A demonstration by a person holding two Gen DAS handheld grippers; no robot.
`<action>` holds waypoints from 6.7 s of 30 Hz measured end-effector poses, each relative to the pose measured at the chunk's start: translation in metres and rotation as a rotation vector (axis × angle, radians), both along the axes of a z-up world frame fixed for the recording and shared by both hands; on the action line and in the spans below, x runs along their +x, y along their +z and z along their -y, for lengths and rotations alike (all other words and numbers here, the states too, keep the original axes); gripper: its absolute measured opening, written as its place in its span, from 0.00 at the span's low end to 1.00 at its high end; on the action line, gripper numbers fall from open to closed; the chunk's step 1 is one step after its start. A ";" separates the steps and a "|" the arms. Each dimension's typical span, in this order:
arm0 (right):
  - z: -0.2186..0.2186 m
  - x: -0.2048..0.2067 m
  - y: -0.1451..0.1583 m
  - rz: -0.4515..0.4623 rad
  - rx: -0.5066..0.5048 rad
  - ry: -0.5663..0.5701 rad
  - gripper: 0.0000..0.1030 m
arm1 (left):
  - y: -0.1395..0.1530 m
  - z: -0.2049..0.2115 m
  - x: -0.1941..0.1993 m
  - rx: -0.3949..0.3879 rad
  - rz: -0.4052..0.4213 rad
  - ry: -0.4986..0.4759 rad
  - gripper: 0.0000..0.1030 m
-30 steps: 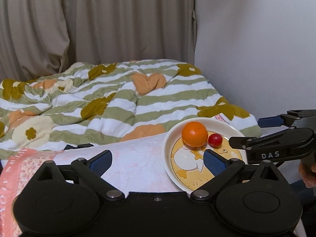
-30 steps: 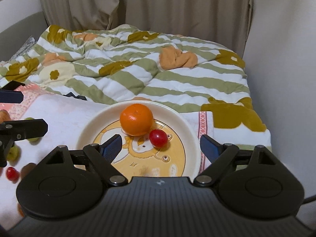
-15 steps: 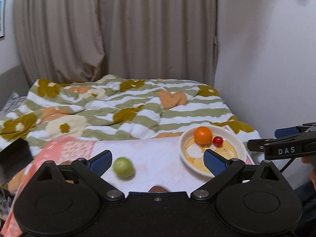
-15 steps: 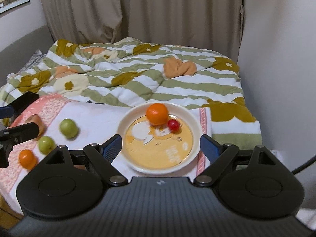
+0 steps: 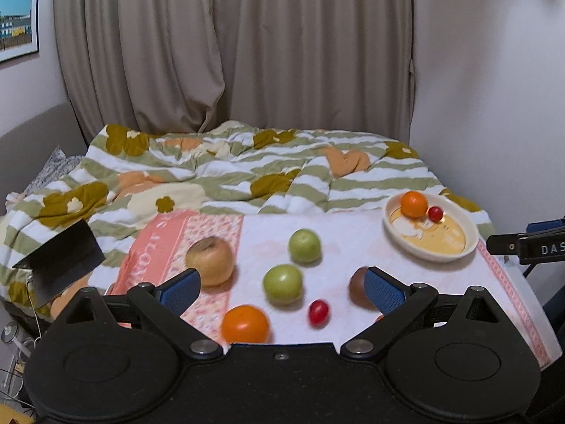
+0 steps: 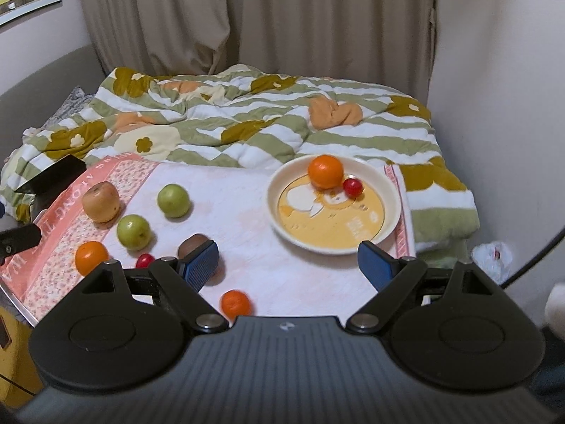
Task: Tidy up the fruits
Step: 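Move both open tools back toward the remaining fruit, then grasp the second large orange with the left tool while the right tool grasps a mandarin, then carry the orange and the mandarin over the cream bowl with both tools, then release the orange into the bowl with the left tool while the right tool drops the mandarin, then move both open tools back toward the remaining fruit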
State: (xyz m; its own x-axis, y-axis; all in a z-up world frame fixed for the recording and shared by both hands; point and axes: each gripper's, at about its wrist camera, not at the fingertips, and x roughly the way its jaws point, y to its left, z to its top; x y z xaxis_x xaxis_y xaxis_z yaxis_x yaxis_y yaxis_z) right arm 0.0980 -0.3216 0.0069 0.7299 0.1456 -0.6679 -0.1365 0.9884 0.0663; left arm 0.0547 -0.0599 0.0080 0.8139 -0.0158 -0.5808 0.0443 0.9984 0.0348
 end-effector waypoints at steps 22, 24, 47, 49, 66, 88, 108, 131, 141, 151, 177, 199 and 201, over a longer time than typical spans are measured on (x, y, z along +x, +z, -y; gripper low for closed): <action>-0.104 -0.028 -0.095 -0.111 0.021 -0.191 0.97 | -0.088 -0.080 0.044 -0.035 -0.133 -0.142 0.97; -0.108 -0.024 -0.105 -0.127 0.018 -0.182 0.95 | -0.097 -0.077 0.049 -0.033 -0.153 -0.153 0.97; -0.122 0.020 -0.138 -0.185 0.021 -0.108 0.79 | -0.132 -0.056 0.088 -0.068 -0.245 -0.120 0.62; -0.122 0.022 -0.137 -0.188 0.015 -0.103 0.78 | -0.131 -0.057 0.087 -0.073 -0.248 -0.116 0.62; -0.132 0.034 -0.136 -0.170 -0.045 -0.050 0.50 | -0.128 -0.059 0.078 -0.084 -0.263 -0.096 0.61; -0.125 -0.010 -0.055 -0.064 -0.043 -0.082 0.50 | -0.060 -0.055 0.042 -0.136 -0.157 -0.140 0.61; -0.020 0.006 -0.013 -0.014 -0.015 -0.112 0.50 | -0.016 0.040 0.072 -0.164 -0.070 -0.194 0.61; 0.105 0.127 -0.057 -0.068 0.003 -0.018 0.50 | -0.053 0.173 0.183 -0.156 -0.136 -0.149 0.61; 0.124 0.164 -0.081 -0.117 -0.014 -0.080 0.50 | -0.091 0.205 0.241 -0.061 -0.202 -0.256 0.61; 0.135 0.181 -0.091 -0.138 -0.003 -0.127 0.50 | -0.120 0.229 0.262 0.064 -0.248 -0.342 0.61; 0.085 0.205 -0.106 -0.105 -0.054 0.081 0.50 | -0.078 0.149 0.200 -0.014 -0.184 -0.144 0.98; 0.088 0.182 -0.093 -0.004 -0.025 0.136 1.00 | -0.055 0.114 0.152 -0.080 -0.112 0.012 0.98; 0.089 0.176 -0.084 0.004 -0.021 0.136 1.00 | -0.050 0.114 0.146 -0.069 -0.100 0.023 0.98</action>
State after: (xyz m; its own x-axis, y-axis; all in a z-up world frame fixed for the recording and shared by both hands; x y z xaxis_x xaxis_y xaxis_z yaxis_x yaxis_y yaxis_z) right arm 0.2742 -0.4103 -0.0766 0.7068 0.2293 -0.6692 -0.2698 0.9619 0.0446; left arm 0.2009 -0.1738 -0.0424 0.7529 -0.0404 -0.6569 0.0208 0.9991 -0.0376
